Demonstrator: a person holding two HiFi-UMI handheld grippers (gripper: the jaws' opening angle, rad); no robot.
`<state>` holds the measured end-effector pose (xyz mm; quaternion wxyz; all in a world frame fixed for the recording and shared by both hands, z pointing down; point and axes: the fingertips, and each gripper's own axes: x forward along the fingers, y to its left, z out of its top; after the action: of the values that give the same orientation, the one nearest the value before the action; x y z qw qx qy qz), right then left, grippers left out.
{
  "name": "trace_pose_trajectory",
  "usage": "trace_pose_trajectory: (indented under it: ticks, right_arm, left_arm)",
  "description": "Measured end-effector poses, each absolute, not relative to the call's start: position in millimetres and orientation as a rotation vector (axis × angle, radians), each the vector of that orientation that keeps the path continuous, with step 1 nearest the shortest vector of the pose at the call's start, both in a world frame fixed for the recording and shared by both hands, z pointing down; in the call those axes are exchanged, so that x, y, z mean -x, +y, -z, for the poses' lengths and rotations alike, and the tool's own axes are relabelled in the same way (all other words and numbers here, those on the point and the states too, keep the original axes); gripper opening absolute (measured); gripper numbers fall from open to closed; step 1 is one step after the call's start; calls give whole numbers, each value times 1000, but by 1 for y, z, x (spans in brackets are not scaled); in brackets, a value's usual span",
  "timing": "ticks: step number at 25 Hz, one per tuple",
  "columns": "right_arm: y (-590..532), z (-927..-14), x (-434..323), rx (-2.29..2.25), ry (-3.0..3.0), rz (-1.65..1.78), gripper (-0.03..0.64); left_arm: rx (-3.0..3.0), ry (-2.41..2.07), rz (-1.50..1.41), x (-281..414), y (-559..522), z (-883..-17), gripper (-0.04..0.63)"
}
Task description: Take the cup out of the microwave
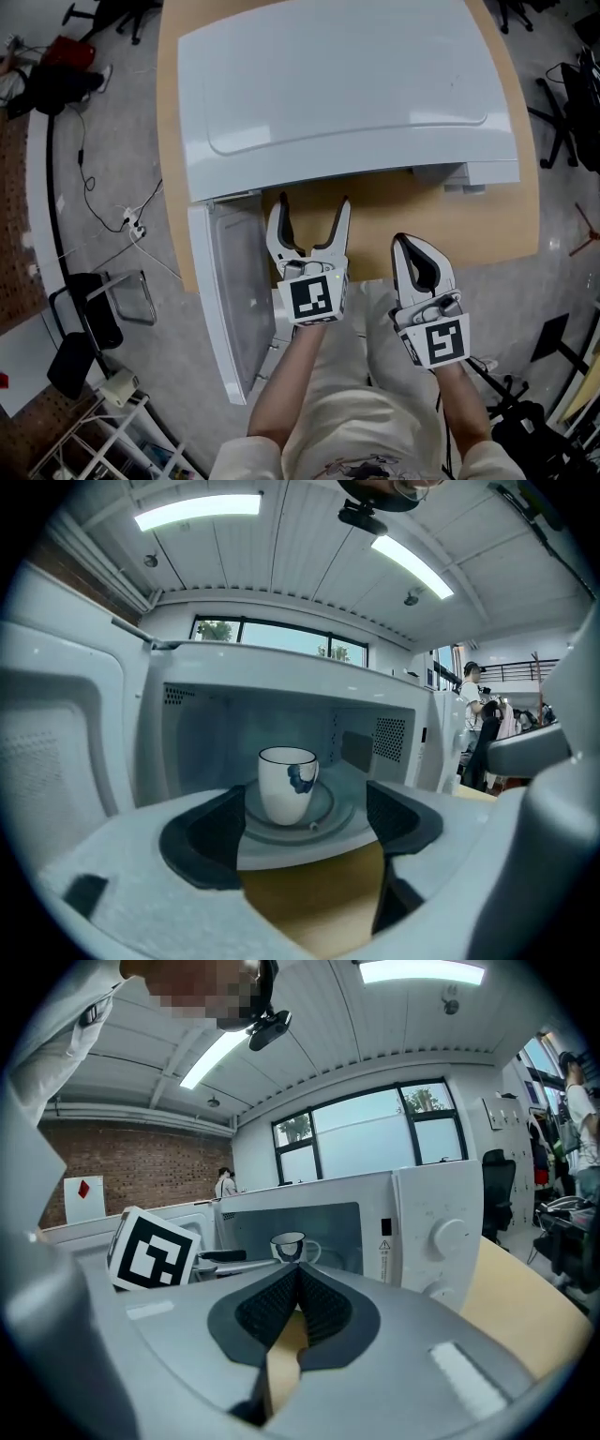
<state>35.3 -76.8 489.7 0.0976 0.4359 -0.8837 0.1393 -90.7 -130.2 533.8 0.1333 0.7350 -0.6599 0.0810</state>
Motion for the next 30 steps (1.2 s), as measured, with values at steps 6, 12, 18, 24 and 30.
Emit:
trace_pose_trajectory:
  ticks: [6, 12, 18, 24, 30]
  right_arm:
    - [-80, -503, -28, -1303, -2608, -435, 8]
    - [-79, -503, -20, -1280, -2614, -454, 8]
    - [-78, -500, -15, -1252, -2624, -449, 8]
    - [-81, -505, -20, -1259, -2606, -452, 8]
    - [-84, -506, -26, -1265, -2586, -444, 8]
  left_arm:
    - [-2184, -1946, -185, 95, -172, -545, 420]
    - [-2213, -1961, -245, 104, -207, -558, 420]
    - [-2248, -1963, -235, 103, -228, -562, 420]
    - [-2229, -1994, -314, 108, -240, -566, 390]
    - [-2227, -1983, -325, 108, -241, -566, 385]
